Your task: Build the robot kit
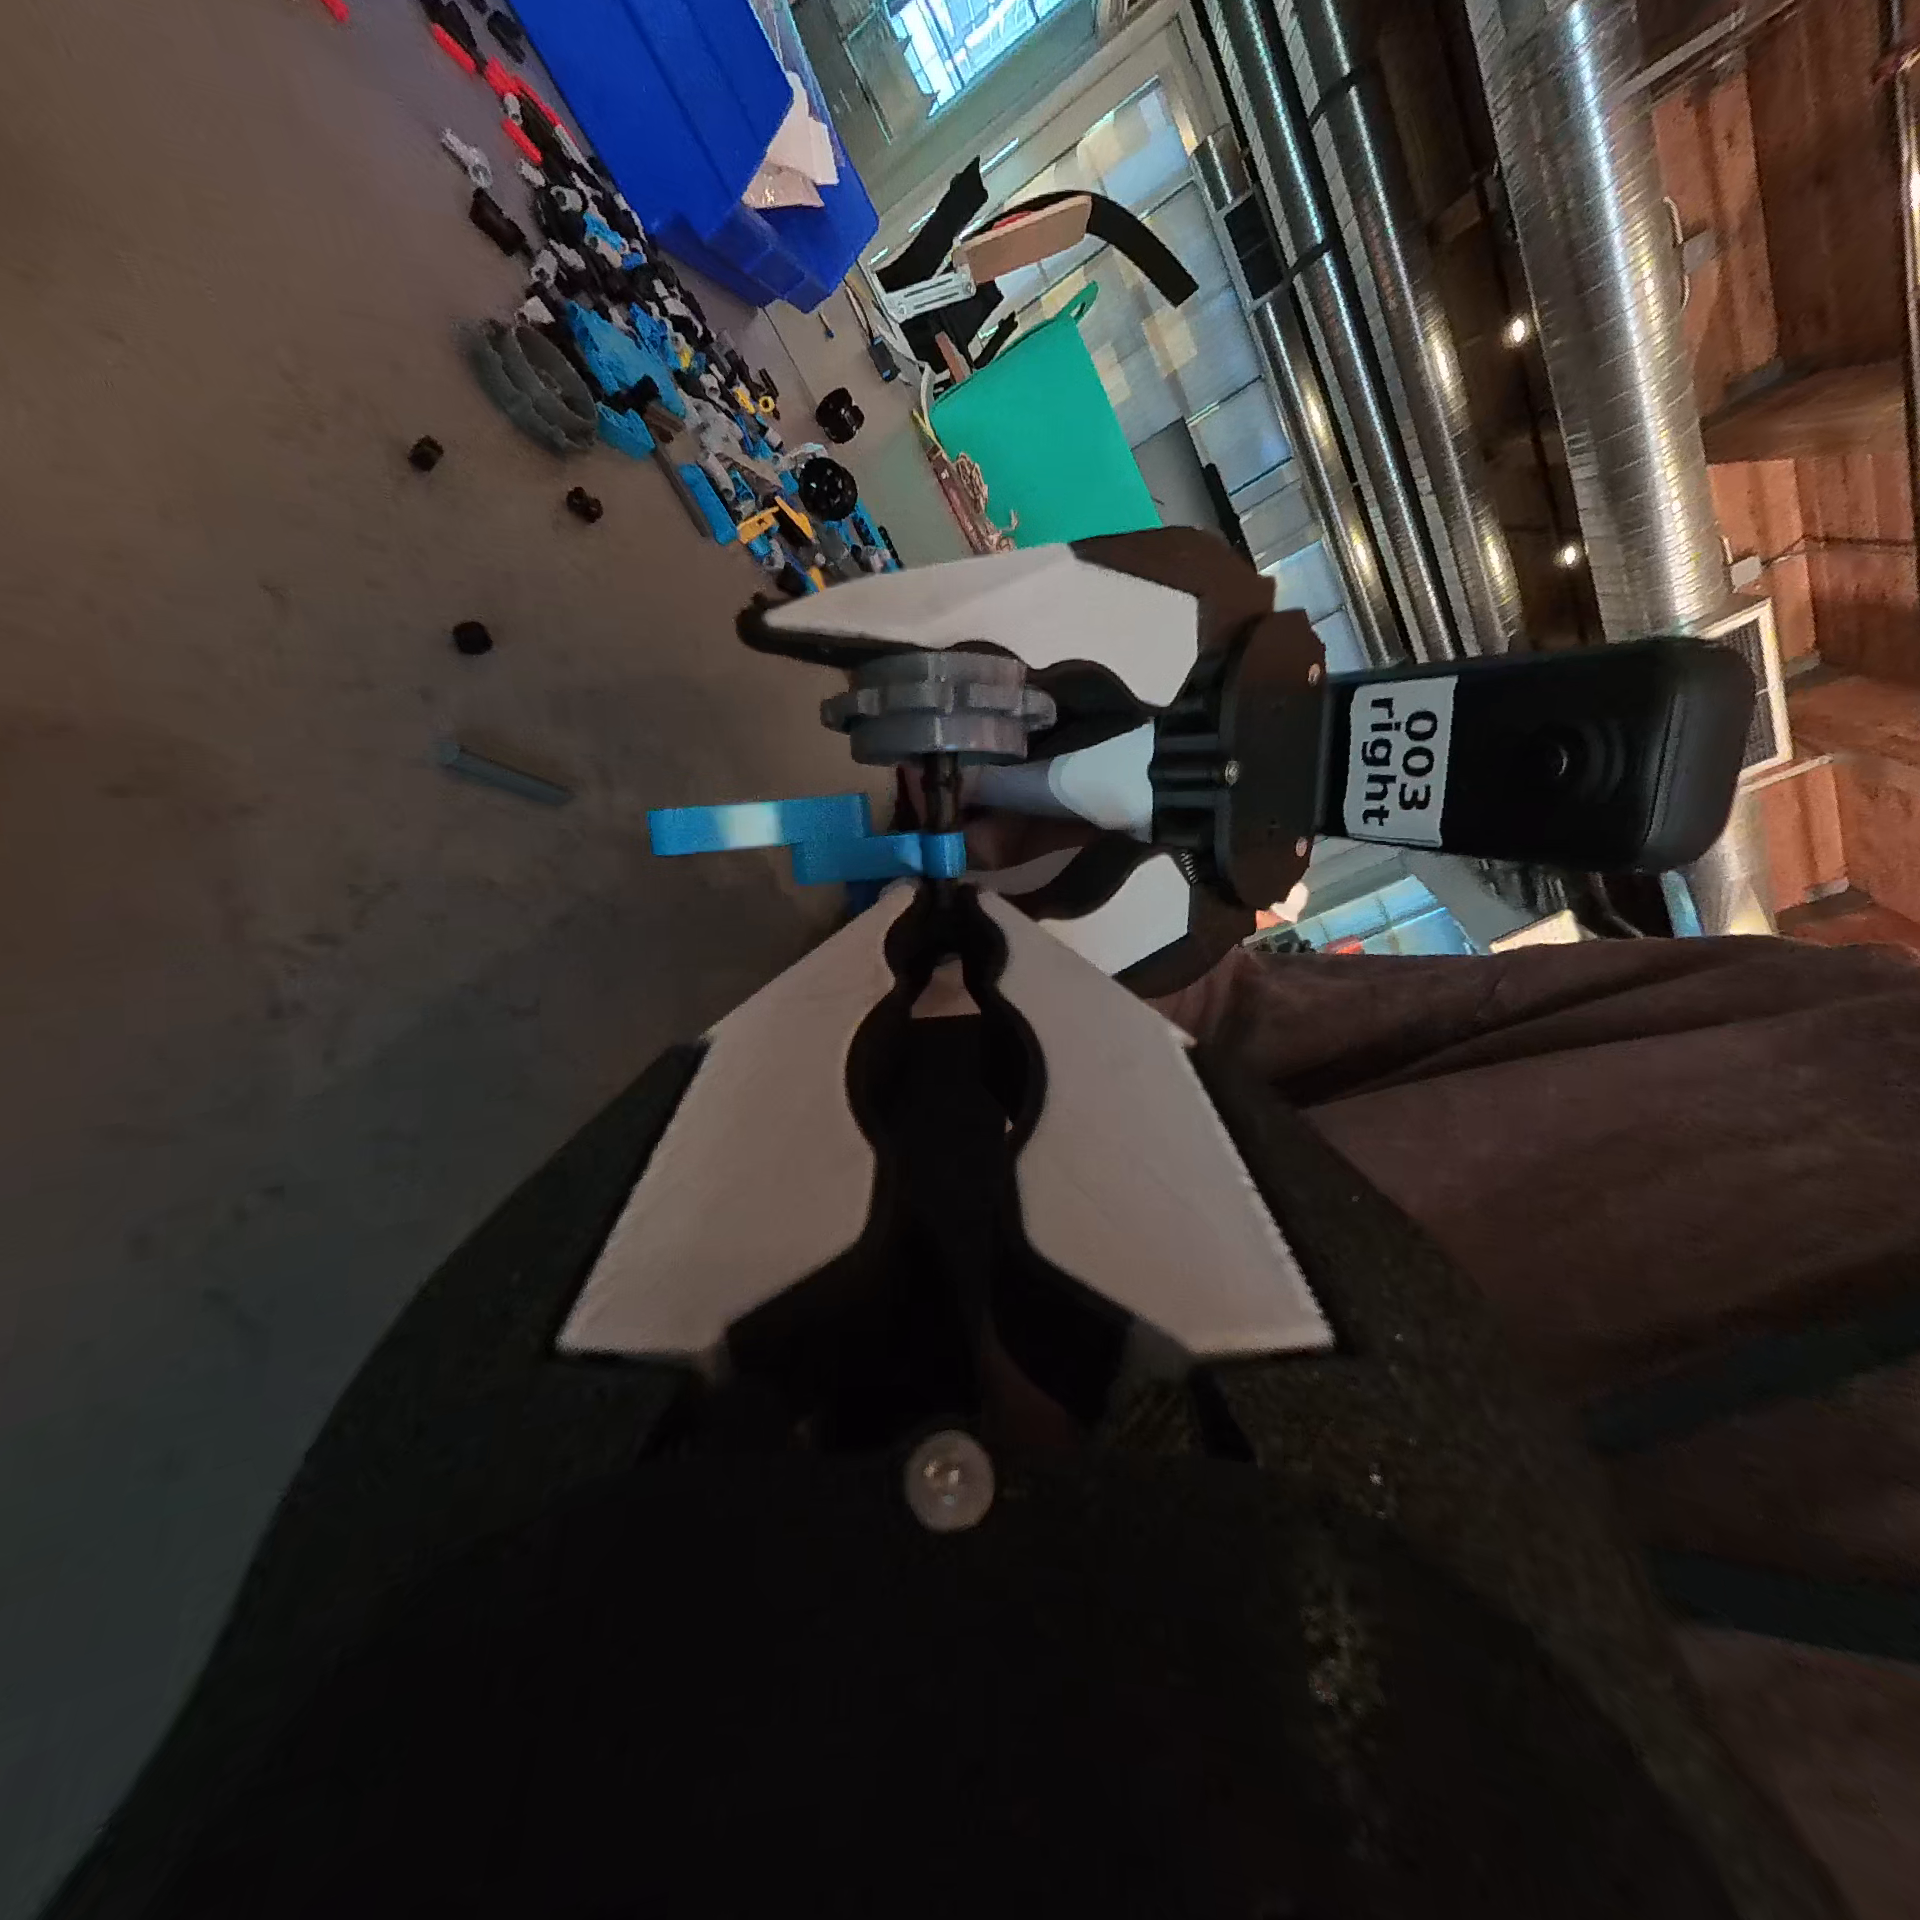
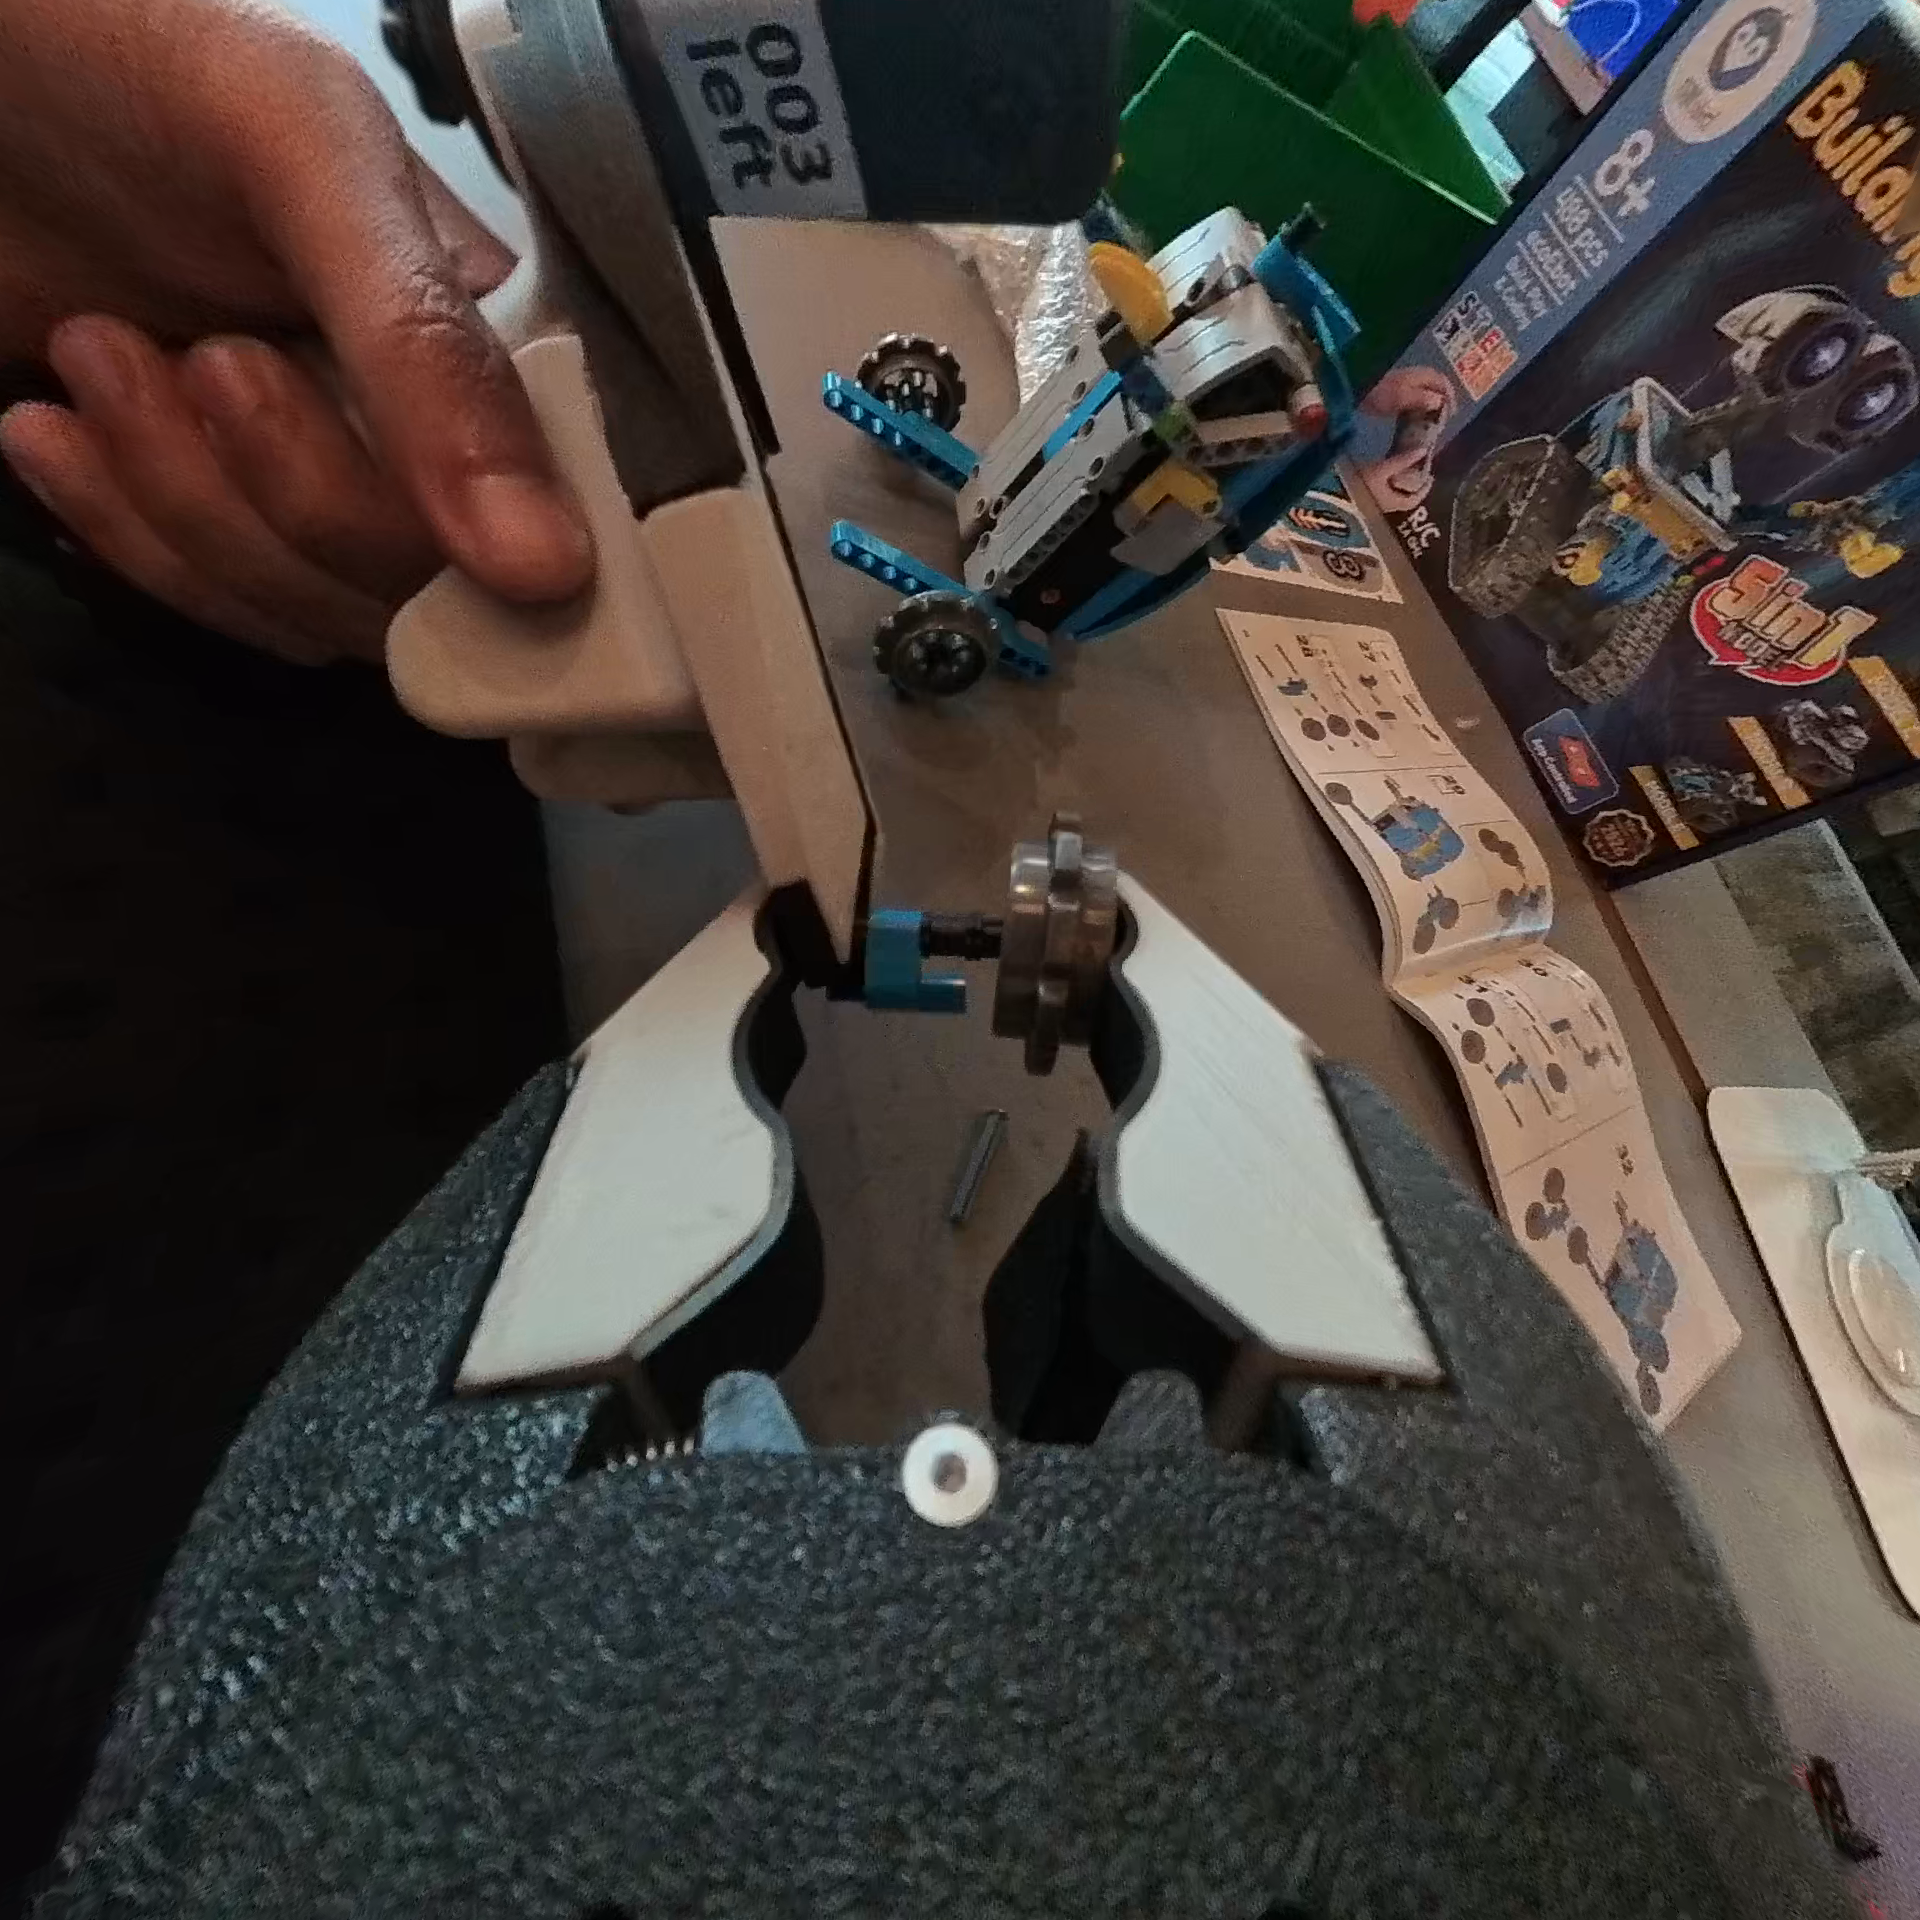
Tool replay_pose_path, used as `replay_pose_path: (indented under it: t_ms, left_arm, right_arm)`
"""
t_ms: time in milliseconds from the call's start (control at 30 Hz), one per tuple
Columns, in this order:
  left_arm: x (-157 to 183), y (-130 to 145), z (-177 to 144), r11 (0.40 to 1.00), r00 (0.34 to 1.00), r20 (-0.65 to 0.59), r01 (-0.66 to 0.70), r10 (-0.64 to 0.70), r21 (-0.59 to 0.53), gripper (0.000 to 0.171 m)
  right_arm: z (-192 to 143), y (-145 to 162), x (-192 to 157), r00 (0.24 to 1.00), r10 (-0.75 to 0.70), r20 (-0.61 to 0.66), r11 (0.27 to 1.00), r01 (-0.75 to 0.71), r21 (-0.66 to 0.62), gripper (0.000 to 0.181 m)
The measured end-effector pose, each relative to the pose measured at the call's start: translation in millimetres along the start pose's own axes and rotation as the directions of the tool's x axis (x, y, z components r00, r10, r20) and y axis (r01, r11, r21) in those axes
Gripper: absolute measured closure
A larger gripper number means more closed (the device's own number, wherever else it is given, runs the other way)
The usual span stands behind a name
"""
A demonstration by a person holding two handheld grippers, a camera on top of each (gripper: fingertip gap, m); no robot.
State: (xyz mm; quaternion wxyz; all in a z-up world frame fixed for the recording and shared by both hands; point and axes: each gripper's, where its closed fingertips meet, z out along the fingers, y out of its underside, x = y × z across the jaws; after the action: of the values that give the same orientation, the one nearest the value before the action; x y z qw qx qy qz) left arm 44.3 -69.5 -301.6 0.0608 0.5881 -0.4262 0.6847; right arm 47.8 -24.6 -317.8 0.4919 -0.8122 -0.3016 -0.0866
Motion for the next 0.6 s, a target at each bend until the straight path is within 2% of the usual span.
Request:
replay_pose_path:
  t_ms: [100,200,267,433,600]
  left_arm:
    - [1,1,1,1.0,1.0,-0.001,-0.021,0.021,-0.015,0.17]
    - [8,3,-1,0.998,0.996,-0.082,0.025,-0.029,-0.053,0.168]
    - [12,2,-2,0.997,0.992,-0.12,0.04,-0.047,-0.058,0.167]
    - [6,5,0,0.999,0.998,-0.055,-0.005,0.002,-0.054,0.168]
    - [5,6,0,0.998,0.999,-0.051,-0.01,0.007,-0.066,0.167]
  right_arm:
    - [-1,0,-1,1.0,-0.013,0.017,1.0,0.013,0.012,0.126]
    - [-4,-6,-6,0.997,-0.023,0.075,0.997,0.018,0.07,0.126]
    - [-7,-11,-8,0.992,-0.082,0.094,0.991,0.071,0.114,0.126]
    - [-3,-6,-10,0.99,-0.077,0.119,0.994,0.068,0.082,0.126]
    - [-3,-3,-13,0.991,-0.056,0.124,0.997,0.049,0.061,0.127]
